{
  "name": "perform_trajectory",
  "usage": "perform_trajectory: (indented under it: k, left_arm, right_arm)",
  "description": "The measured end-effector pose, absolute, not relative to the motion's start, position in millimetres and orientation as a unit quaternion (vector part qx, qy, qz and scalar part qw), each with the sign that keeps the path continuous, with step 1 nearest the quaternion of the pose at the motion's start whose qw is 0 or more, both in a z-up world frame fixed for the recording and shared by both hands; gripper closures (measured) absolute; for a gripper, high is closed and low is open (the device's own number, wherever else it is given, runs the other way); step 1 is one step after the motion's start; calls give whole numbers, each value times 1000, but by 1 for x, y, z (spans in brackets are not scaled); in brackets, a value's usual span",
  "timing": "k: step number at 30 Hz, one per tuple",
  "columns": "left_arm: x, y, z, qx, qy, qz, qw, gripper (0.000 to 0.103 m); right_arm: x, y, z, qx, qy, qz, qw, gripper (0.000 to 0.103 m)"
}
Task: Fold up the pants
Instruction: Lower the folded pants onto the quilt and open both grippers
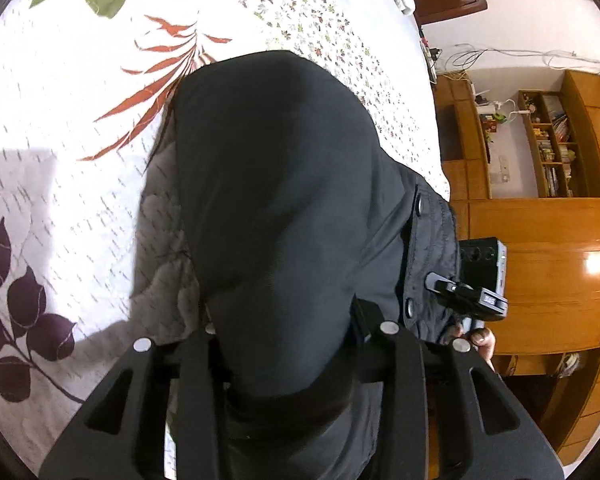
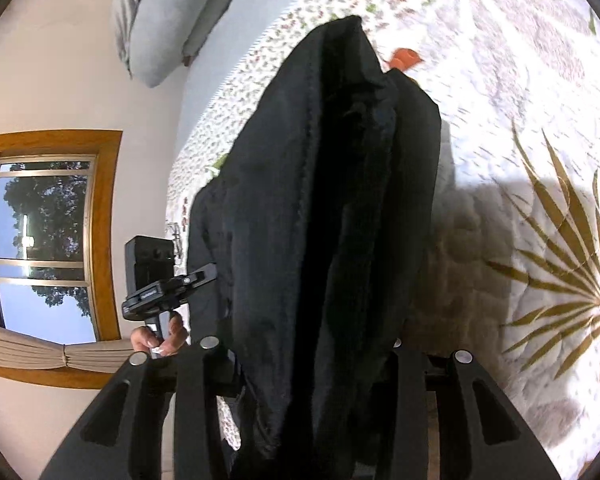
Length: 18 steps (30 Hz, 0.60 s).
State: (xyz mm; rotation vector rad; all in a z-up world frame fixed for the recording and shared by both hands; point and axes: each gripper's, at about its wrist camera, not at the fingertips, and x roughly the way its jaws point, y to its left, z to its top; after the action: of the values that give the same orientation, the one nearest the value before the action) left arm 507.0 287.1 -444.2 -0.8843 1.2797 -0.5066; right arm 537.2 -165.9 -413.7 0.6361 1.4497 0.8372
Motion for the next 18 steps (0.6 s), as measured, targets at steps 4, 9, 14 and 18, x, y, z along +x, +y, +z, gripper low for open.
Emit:
perform_trajectory:
  k: [4,9,14,18]
  left_arm:
    - [502,287,-447,-411,562,-224,683,63]
    - [493,288,-427,-416,547,-214,694,47]
    - [471,296,-387,-364,532,-179,743,36]
    - [443,291,-363,-316,516,-138,784,32]
  right_arm:
    - [547,-155,-413,281,635,360,623,58]
    - [545,-163,-408,270,633,344,639,41]
    - [535,-198,-387,257,608,330,675,32]
    - [513,-211,-366,257,577,312,710,30]
